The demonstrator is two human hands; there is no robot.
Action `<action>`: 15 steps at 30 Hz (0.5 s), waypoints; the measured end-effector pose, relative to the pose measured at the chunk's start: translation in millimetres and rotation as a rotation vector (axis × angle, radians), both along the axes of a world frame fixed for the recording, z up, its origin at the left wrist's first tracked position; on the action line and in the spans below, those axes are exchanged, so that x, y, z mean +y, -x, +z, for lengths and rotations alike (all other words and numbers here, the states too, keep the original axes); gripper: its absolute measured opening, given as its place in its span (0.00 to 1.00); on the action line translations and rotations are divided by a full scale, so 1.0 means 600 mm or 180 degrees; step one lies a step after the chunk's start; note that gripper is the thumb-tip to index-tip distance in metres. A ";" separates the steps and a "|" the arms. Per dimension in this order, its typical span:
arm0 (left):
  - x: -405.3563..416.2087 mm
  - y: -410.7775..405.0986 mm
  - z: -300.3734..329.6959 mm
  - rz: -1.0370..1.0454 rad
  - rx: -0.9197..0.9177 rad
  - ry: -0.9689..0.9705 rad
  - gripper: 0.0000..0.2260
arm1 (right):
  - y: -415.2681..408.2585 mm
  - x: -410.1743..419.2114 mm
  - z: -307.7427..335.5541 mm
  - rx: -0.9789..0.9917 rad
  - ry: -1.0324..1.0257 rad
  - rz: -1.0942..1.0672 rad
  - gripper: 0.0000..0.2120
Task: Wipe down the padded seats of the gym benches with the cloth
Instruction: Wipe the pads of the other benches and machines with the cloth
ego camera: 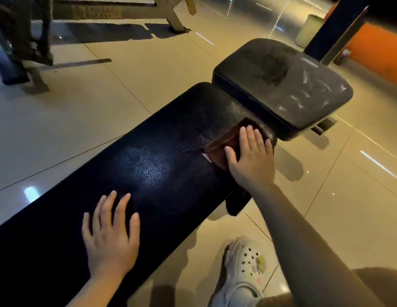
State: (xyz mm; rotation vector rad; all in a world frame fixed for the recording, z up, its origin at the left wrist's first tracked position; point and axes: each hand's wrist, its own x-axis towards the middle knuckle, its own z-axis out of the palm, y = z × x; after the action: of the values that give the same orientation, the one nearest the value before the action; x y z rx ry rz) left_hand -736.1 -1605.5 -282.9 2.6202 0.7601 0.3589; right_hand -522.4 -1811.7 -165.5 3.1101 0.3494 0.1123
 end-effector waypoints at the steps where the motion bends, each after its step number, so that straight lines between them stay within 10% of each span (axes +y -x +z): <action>1: 0.000 -0.002 -0.002 0.0000 -0.0005 -0.0012 0.24 | -0.027 -0.009 0.004 -0.0039 0.0023 -0.0028 0.32; 15: 0.000 -0.003 0.003 -0.0020 -0.0010 0.0000 0.24 | 0.103 0.028 -0.026 0.0066 -0.0183 0.0101 0.36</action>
State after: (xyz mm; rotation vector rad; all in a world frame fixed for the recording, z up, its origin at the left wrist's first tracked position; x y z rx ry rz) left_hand -734.6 -1605.2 -281.2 2.6208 0.7506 0.3610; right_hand -584.1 -1794.7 -180.9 3.1653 0.4031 0.0920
